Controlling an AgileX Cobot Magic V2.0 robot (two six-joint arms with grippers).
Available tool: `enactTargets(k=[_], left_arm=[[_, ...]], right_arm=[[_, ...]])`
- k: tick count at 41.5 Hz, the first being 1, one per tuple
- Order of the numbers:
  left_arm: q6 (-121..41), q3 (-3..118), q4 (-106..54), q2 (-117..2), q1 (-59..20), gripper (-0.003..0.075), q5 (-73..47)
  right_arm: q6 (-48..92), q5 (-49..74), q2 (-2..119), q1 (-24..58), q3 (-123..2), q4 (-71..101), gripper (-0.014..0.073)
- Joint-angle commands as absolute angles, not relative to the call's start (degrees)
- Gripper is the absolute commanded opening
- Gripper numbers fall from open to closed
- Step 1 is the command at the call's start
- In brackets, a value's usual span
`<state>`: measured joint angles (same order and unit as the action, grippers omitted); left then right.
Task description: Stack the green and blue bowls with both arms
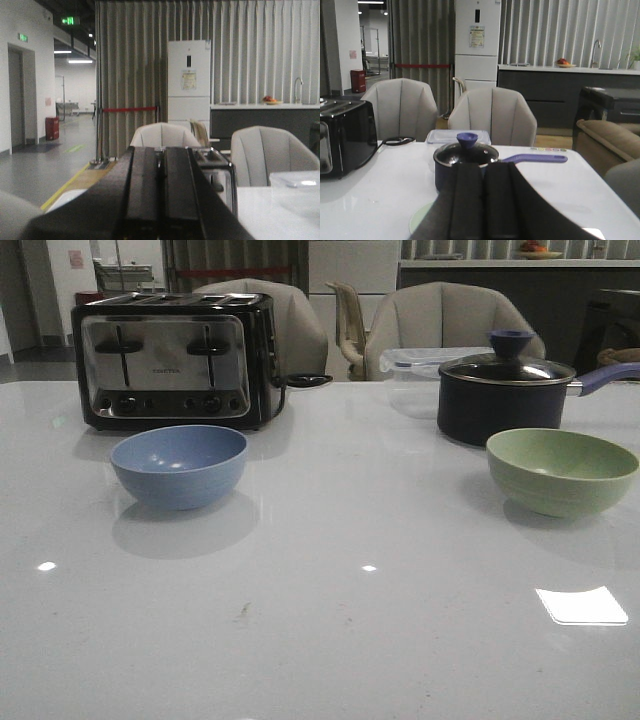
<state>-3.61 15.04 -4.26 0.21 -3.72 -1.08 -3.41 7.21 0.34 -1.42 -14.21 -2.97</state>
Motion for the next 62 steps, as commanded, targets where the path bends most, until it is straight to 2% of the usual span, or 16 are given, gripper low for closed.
enactTargets(k=[1, 10, 15, 32, 41, 43, 45, 47, 49, 50, 52, 55, 58, 62], left_arm=[[-3.7, 23.4, -4.4, -2.7, -3.6, 0.0098, -0.9], [-3.7, 37.7, -4.1, -14.7, -3.6, 0.0098, -13.3], [-3.7, 42.2, -4.1, -21.7, -3.6, 0.0098, -20.4], [-3.7, 42.2, -4.1, -37.8, -3.6, 0.0098, -30.6], [-3.7, 42.2, -4.1, -43.4, -3.6, 0.0099, -32.2], [-3.5, 42.2, -4.1, -44.4, -3.6, 0.0102, -32.4], [-3.1, 42.2, -4.1, -44.9, -3.6, 0.0114, -32.6], [-3.1, 42.2, -4.1, -45.3, -3.6, 0.0165, -33.0], [-3.1, 42.2, -4.1, -45.6, -3.6, 0.0244, -33.1], [-3.1, 42.2, -4.1, -45.6, -3.6, 0.0312, -33.1], [-3.1, 42.2, -4.1, -45.6, -3.6, 0.0424, -33.1], [-3.1, 42.2, -4.1, -45.6, -3.6, 0.0593, -33.3], [-3.2, 42.2, -4.1, -45.6, -3.6, 0.0653, -33.7], [-6.2, 42.2, -4.9, -45.6, -3.6, 0.0657, -33.8]], right_arm=[[-3.3, 7.1, 4.8, -1.8, -22.6, -4.1, 0.0039], [-3.3, 18.7, 17.9, -1.8, -38.9, -3.9, 0.0039], [-3.3, 23.9, 25.2, -1.8, -43.6, -3.9, 0.0039], [-3.3, 33.9, 43.8, -1.8, -44.2, -3.9, 0.0039], [-3.3, 38.9, 50.5, -1.8, -44.2, -3.9, 0.0039], [-3.3, 39.4, 51.5, -1.8, -44.2, -3.9, 0.0054], [-3.3, 39.5, 52.3, -1.8, -44.2, -3.9, 0.0104], [-3.3, 39.5, 52.7, -1.8, -44.2, -3.9, 0.0175], [-3.3, 39.4, 52.8, -1.8, -44.2, -3.9, 0.03], [-3.3, 39.2, 52.8, -1.8, -44.2, -3.9, 0.0334], [-3.3, 38.8, 52.8, -1.8, -44.2, -3.9, 0.0462], [-3.3, 38.3, 52.8, -1.8, -44.2, -4.0, 0.0571], [-3.3, 37.6, 52.8, -1.8, -44.2, -3.9, 0.0608], [-3.3, 36.8, 53.7, -1.8, -44.3, -3.6, 0.0601]])
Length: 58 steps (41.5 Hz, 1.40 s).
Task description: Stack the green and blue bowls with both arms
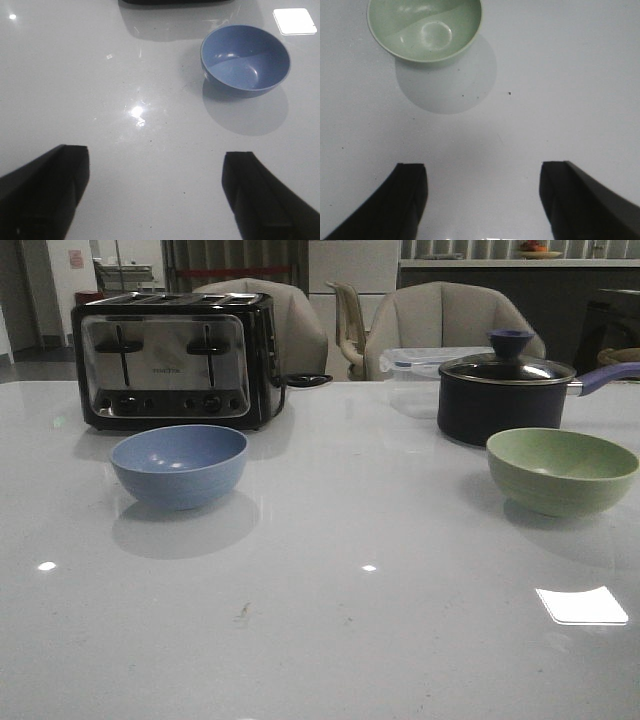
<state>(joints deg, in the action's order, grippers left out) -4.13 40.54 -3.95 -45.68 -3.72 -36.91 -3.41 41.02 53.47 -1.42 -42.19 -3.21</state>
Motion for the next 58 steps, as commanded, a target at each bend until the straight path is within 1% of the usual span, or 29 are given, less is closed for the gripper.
enactTargets(k=[1, 6, 13, 21, 27, 35, 47, 50, 58], left_arm=[[-7.4, 42.2, -5.7, -45.6, -3.6, 0.0657, -33.7], [-12.0, 42.2, -11.2, -45.6, -6.1, 0.0657, -33.0], [-15.4, 42.2, -14.2, -45.6, -15.2, 0.0657, -32.7], [-15.4, 42.2, -14.2, -45.6, -25.7, 0.0657, -30.6], [-15.4, 42.2, -14.2, -45.6, -30.7, 0.0657, -29.3], [-15.3, 42.2, -14.2, -45.6, -32.7, 0.0657, -29.1], [-15.3, 42.2, -14.2, -45.6, -32.7, 0.0657, -29.1], [-15.3, 42.2, -14.2, -45.6, -32.7, 0.0657, -29.1], [-15.1, 42.2, -14.2, -45.6, -32.7, 0.0657, -29.1]], right_arm=[[-3.4, 36.6, 54.0, -1.8, -44.6, -3.5, 0.0601], [-3.8, 36.8, 58.1, -3.7, -47.6, -2.9, 0.0601], [-2.6, 38.1, 66.0, -7.8, -53.8, 0.0, 0.0598], [4.1, 40.7, 77.6, -8.0, -62.0, 8.5, 0.0566], [7.4, 41.9, 86.5, -8.0, -68.1, 12.3, 0.0566], [7.7, 43.4, 97.9, -8.0, -76.2, 12.8, 0.0566], [10.0, 47.0, 109.7, -7.9, -86.1, 13.1, 0.0563], [10.3, 48.0, 111.8, -7.9, -88.2, 13.1, 0.0526], [10.5, 48.3, 114.2, -7.9, -91.0, 13.0, 0.0315]])
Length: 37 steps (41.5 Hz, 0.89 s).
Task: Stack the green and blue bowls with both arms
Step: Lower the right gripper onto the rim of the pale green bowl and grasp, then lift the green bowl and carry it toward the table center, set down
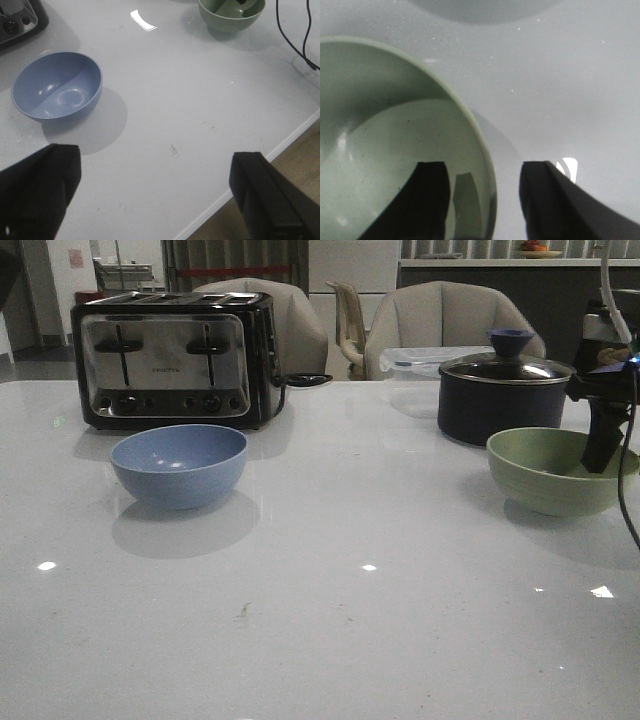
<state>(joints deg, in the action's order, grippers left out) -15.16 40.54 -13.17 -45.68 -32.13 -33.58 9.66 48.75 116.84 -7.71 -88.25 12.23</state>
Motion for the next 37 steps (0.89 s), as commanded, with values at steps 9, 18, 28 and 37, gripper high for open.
enactTargets(k=[9, 18, 28, 37], left_arm=[[-15.1, 42.2, -14.2, -45.6, -32.7, 0.0657, -29.1], [-15.1, 42.2, -14.2, -45.6, -32.7, 0.0657, -29.1], [-15.1, 42.2, -14.2, -45.6, -32.7, 0.0657, -29.1], [-15.1, 42.2, -14.2, -45.6, -32.7, 0.0657, -29.1]], right_arm=[[10.7, 47.9, 114.0, -7.9, -91.1, 13.0, 0.0132], [12.5, 49.2, 110.6, -6.5, -91.1, 13.8, 0.0066], [14.0, 50.2, 102.7, 2.4, -91.1, 14.5, 0.0065], [14.5, 50.8, 103.3, 13.6, -91.1, 14.4, 0.0065]])
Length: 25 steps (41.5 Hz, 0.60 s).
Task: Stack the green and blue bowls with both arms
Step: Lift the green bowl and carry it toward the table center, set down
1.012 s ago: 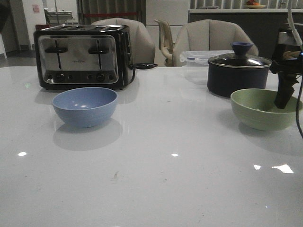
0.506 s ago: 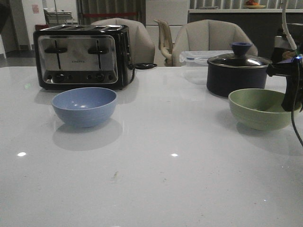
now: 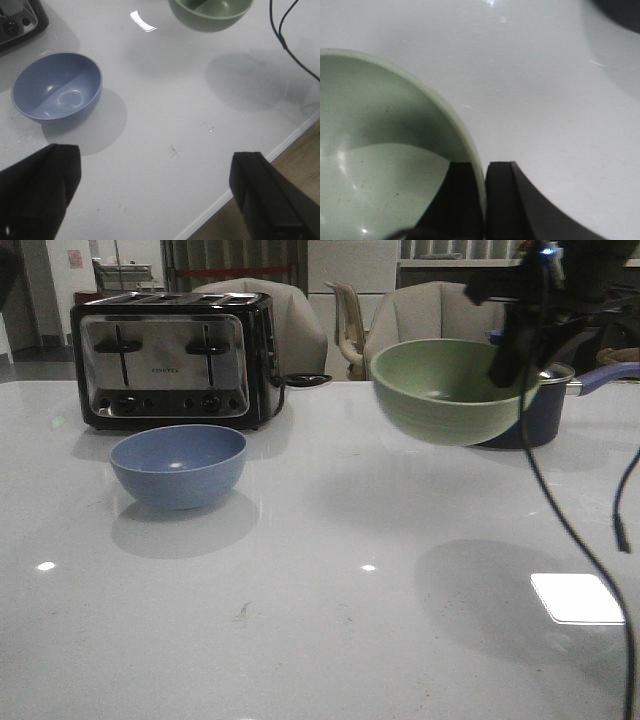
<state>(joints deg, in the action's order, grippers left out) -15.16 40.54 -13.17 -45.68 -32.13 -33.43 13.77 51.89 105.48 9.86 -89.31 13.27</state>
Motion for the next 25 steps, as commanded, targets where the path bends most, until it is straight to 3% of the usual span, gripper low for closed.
enactTargets(k=[1, 10, 19, 25], left_arm=[[-15.1, 42.2, -14.2, -45.6, -32.7, 0.0657, -29.1], [-15.1, 42.2, -14.2, -45.6, -32.7, 0.0657, -29.1], [-15.1, 42.2, -14.2, -45.6, -32.7, 0.0657, -29.1], [-15.1, 42.2, -14.2, -45.6, -32.7, 0.0657, -29.1]], right_arm=[[14.5, 50.8, 103.7, 15.0, -91.1, 14.2, 0.0065], [14.5, 49.7, 108.7, 23.0, -91.1, 14.1, 0.0065], [14.5, 49.1, 112.7, 24.3, -91.1, 14.5, 0.0075], [14.5, 49.4, 114.1, 24.3, -91.1, 14.5, 0.0197]])
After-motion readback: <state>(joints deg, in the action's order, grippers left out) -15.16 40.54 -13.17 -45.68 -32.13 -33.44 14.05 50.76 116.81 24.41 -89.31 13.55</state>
